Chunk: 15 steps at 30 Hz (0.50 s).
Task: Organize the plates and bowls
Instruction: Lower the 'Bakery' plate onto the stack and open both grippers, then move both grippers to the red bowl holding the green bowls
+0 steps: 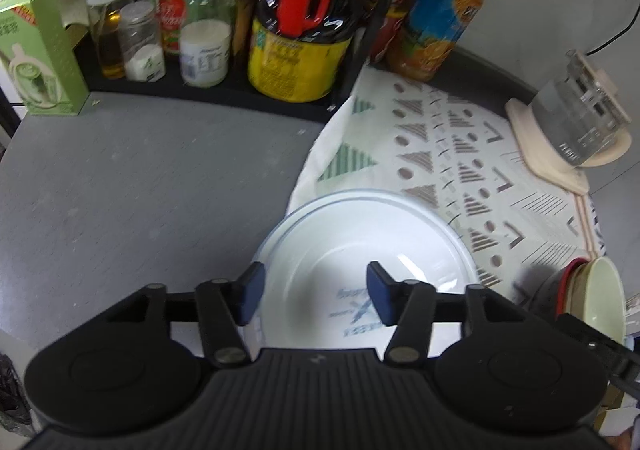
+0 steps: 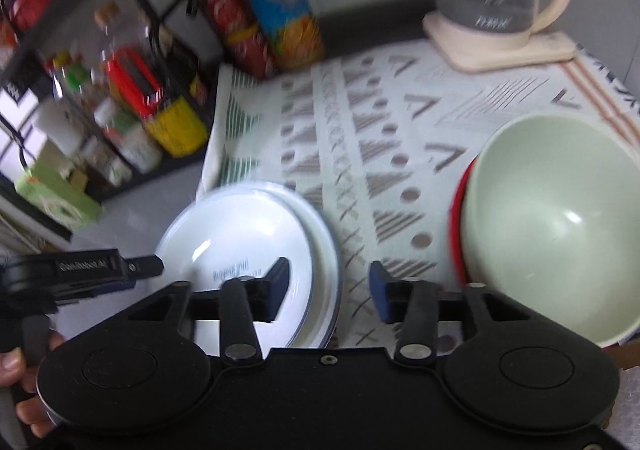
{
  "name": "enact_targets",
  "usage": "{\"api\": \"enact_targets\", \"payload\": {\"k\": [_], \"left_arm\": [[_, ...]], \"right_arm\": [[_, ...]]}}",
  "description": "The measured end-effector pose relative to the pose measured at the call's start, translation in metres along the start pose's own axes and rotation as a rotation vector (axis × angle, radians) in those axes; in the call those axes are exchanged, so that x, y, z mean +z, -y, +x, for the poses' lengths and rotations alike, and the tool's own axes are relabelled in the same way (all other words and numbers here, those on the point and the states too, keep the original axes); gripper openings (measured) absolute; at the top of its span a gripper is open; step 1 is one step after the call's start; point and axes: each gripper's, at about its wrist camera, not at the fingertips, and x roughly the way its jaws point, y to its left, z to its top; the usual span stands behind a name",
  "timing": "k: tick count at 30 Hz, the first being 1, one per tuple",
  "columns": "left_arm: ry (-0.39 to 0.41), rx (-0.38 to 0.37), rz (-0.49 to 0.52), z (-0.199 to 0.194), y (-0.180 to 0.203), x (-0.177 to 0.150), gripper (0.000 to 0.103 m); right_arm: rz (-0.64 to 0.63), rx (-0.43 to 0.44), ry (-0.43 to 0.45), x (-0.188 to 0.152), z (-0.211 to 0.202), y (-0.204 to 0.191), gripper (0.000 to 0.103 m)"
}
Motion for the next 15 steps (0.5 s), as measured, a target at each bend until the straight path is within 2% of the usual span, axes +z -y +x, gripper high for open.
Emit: {"api": "enact_targets", "payload": {"k": [2,8,15], "left_arm": [[0.003,-0.01,0.004,0.001,0.007,0.004,0.064],[-0.001,-0.067,0.063,0.006,0.041,0.015,0.065],[-0.02,-0.166,0.149,0.015,0.09,0.024,0.066]], "right_arm": [[0.016,-0.004,0.032,0.004,-0.013,0.008,0.059],[0.08,-0.068,0.148,0.013,-0.045,0.04,0.081],[0.189,-0.151,0.213,0.016,-0.068,0.089,0.082]]}}
